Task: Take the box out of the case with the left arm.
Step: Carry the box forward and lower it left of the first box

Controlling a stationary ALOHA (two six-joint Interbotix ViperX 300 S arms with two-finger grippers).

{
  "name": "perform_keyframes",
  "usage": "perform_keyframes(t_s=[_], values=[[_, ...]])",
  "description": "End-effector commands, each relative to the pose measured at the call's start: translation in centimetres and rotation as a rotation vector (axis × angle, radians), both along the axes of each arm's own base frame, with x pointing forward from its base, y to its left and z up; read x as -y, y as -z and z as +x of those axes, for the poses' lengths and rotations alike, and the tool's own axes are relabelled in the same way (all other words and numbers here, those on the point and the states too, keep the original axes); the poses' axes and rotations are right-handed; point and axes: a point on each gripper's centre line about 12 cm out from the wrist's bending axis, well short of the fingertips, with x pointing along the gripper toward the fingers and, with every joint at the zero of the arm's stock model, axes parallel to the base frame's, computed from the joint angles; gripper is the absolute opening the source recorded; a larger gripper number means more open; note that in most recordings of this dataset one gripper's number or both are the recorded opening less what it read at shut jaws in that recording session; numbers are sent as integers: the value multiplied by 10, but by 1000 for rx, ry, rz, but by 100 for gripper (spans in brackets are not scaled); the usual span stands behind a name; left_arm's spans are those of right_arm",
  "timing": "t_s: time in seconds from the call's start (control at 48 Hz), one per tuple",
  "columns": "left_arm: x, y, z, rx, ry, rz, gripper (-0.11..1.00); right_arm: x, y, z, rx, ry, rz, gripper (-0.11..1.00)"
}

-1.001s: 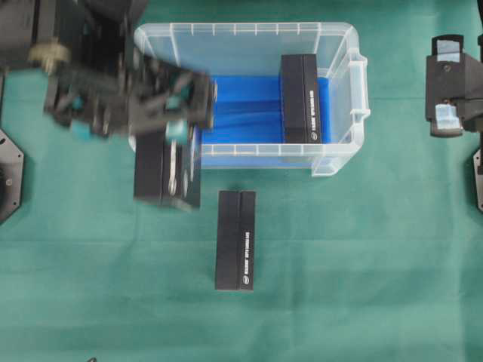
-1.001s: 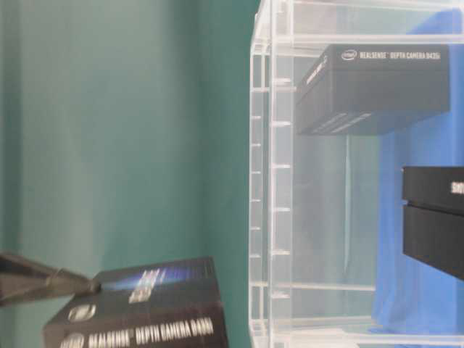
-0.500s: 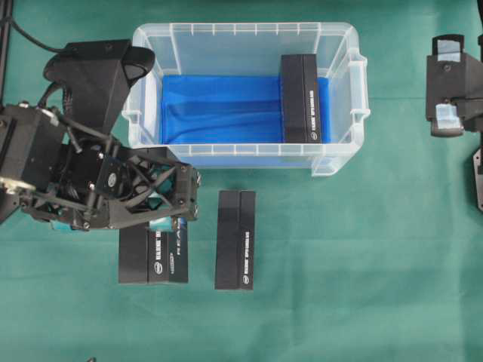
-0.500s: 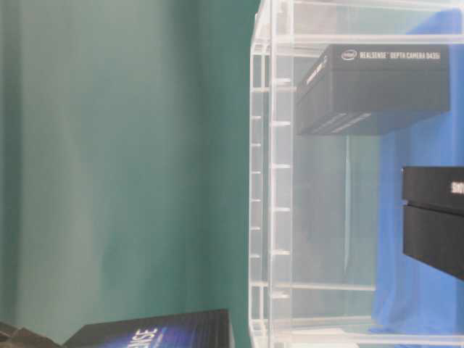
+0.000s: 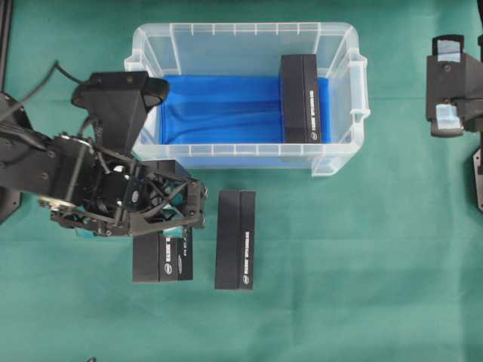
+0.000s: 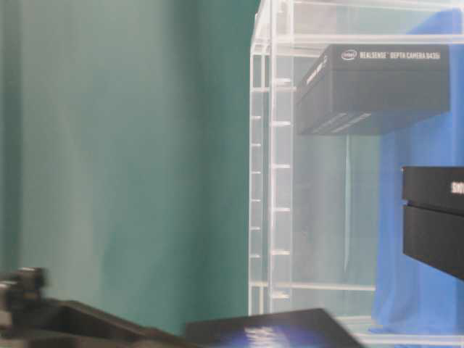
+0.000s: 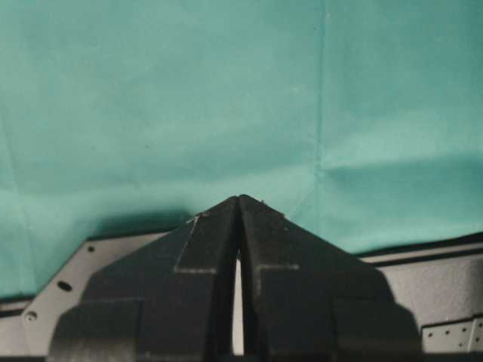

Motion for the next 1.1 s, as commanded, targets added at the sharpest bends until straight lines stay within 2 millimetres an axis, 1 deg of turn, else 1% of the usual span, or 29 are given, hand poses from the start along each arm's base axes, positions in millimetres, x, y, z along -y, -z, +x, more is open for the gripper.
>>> perform_keyframes(t_s=[0.0, 0.292, 0.459, 0.584, 0.73, 1.084], values=[[0, 1, -2, 33, 5, 0, 61, 0, -5, 1, 24, -1, 3, 0], [0, 53, -2, 11, 7, 2, 61, 0, -6, 1, 26, 0, 1, 0], [2, 86, -1, 16, 8, -7, 61, 0, -5, 1, 24, -1, 1, 0], [5, 103, 1, 15, 8, -19, 61, 0, -6, 1, 26, 2, 1, 0], [7, 110, 3, 6, 14, -20, 61, 0, -6, 1, 26, 2, 1, 0], [8, 111, 2, 16, 57, -21, 61, 0, -6, 1, 26, 0, 1, 0]])
